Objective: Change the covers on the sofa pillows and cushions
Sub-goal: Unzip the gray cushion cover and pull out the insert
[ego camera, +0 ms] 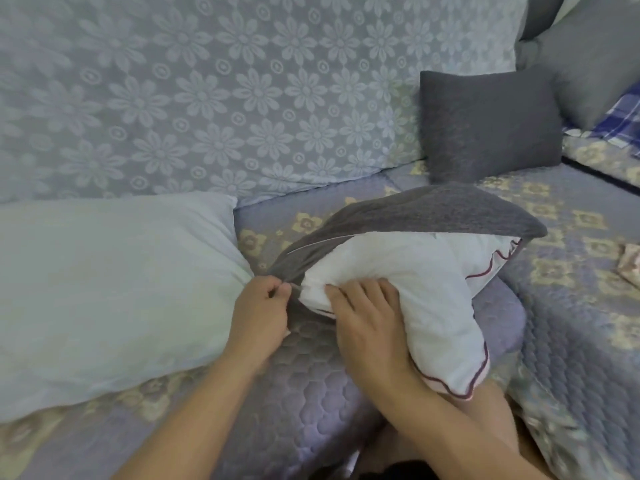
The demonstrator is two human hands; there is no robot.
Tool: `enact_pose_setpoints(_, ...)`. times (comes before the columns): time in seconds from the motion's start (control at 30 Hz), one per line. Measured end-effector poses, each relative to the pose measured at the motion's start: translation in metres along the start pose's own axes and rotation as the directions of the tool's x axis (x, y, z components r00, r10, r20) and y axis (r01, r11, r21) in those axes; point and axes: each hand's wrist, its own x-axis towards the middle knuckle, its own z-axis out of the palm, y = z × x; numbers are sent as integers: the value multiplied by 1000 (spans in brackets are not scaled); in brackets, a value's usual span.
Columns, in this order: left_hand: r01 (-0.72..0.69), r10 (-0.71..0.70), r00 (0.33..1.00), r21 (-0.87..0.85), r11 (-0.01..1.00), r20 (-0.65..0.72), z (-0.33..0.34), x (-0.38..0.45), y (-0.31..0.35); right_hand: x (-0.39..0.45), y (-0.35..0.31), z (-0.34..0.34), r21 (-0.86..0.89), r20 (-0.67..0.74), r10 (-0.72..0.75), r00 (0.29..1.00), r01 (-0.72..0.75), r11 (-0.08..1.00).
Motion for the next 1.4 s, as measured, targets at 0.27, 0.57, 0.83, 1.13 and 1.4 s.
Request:
enact_pose_setpoints(0.27, 63, -53, 997, 190, 980, -56, -19, 89, -6, 9, 73, -69, 175, -389, -12, 921, 86, 981)
enact_pose_setpoints(0.57, 90, -127, 969, -178, 980, -211, -67, 175, 67, -90, 73, -60, 218, -48, -226, 973, 231, 948)
enact_pose_setpoints(0.83, -16, 55, 951, -130, 991, 303, -41, 94, 75, 18, 12, -69, 500, 59, -273, 960, 209, 841)
enact_pose_setpoints(1.13, 231, -224, 972, 124, 965, -67, -20, -24, -15, 185, -23, 44, 298, 532, -481, 697, 378, 877)
enact_pose_setpoints(1.4, -190, 146, 976, 301, 935, 161, -84, 28, 82, 279, 38, 16, 405, 363, 252, 897, -396, 824)
